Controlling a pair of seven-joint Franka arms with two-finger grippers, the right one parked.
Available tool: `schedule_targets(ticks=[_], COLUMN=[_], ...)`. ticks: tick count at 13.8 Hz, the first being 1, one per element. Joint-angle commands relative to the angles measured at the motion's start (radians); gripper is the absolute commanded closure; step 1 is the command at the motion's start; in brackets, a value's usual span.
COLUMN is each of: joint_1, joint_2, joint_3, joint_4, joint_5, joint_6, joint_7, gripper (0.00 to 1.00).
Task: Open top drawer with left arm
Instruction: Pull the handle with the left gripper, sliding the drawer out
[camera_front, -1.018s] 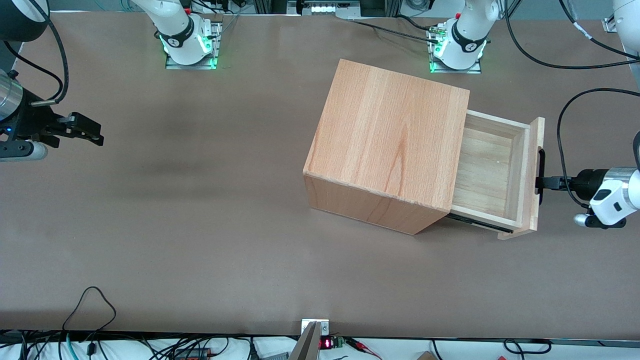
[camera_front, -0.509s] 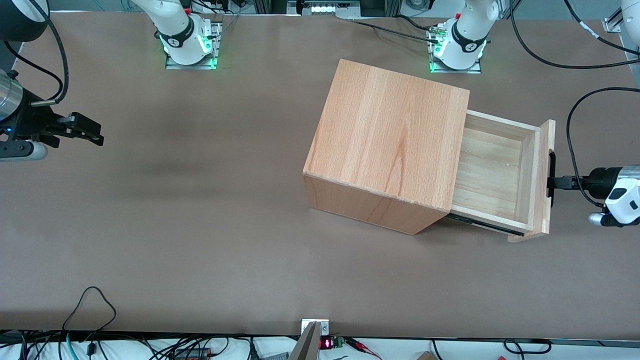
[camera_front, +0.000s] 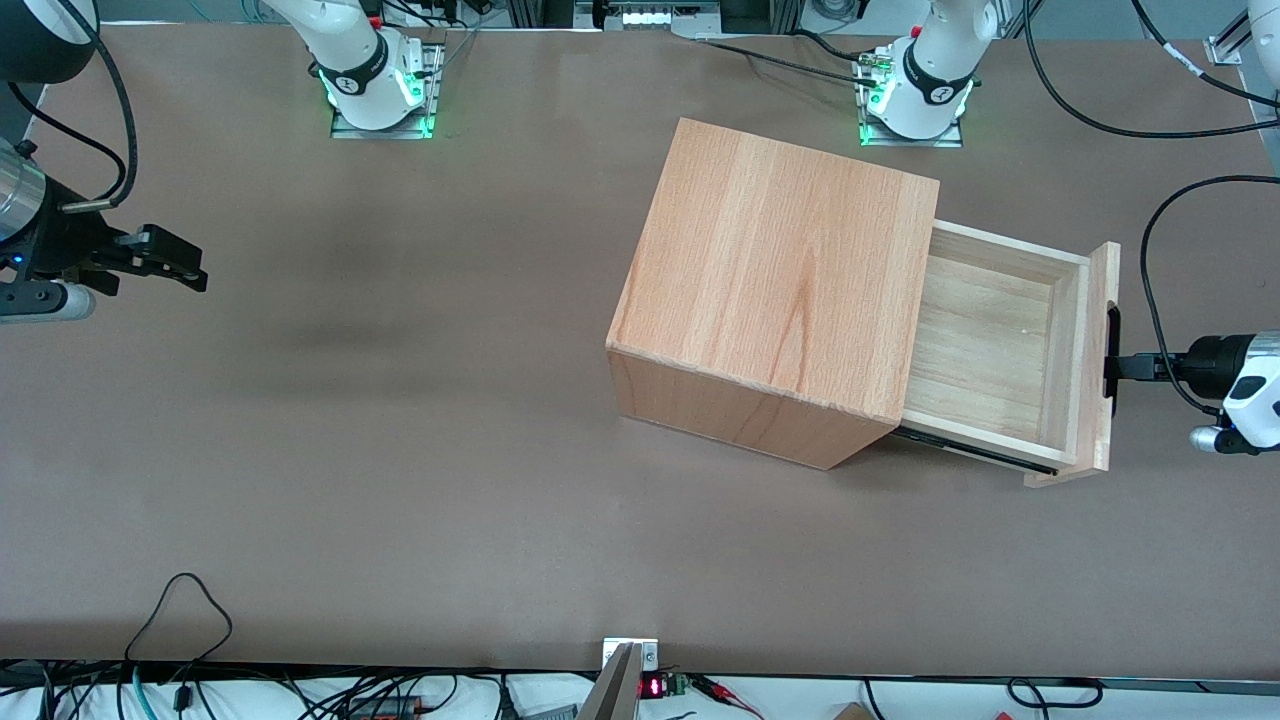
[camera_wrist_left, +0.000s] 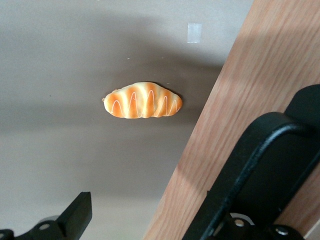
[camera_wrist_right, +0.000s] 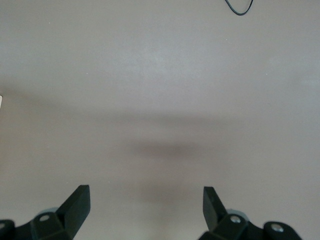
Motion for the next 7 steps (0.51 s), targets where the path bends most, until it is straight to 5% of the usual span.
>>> schedule_targets(ticks=[1, 7], joint_1=[0.025, 0.034], joint_2=[0.035, 0.024], joint_3=[0.0, -0.002], joint_4=[0.034, 0.047], joint_5=[-0.004, -0.003], joint_6=[0.002, 0.002], joint_7=[0.02, 0.021], gripper=[0.0, 0.0])
